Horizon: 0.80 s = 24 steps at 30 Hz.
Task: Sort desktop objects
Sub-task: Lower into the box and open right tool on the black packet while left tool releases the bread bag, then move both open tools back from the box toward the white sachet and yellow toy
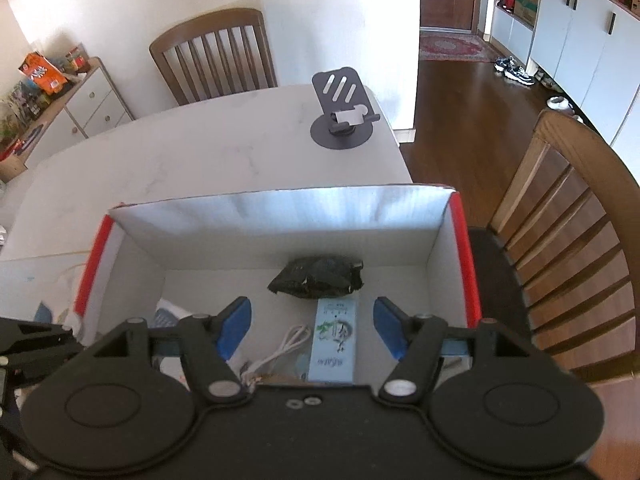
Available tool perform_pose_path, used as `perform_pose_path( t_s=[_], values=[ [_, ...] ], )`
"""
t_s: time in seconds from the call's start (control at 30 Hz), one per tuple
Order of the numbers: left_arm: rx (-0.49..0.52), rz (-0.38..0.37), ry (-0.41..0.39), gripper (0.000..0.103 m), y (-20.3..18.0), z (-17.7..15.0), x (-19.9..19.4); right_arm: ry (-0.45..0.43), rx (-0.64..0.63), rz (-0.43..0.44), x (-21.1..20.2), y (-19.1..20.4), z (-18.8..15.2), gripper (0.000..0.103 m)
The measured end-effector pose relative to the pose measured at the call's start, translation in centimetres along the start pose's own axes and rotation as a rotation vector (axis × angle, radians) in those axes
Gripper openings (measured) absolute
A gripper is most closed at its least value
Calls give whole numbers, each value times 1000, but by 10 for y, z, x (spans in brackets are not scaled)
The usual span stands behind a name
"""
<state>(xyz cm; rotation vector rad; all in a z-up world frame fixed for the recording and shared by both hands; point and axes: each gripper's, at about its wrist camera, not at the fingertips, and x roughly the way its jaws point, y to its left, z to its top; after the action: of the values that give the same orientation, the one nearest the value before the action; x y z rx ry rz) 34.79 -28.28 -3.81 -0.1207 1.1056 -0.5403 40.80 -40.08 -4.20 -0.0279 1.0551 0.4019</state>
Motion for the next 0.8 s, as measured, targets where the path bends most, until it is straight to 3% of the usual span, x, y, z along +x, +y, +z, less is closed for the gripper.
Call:
perform_pose_path(
  t_s=[0.2,0.27,0.8],
  values=[
    [9,-9,-26,64,-5,-5,-18,-32,21,33,-28,-1,-10,68],
    [11,-9,-34,69,-8,-9,-26,-38,22,40,-35,0,-13,69],
    [19,10,-126,69,-14,-33,-73,-100,47,73,-82,12,-49,69]
  ],
)
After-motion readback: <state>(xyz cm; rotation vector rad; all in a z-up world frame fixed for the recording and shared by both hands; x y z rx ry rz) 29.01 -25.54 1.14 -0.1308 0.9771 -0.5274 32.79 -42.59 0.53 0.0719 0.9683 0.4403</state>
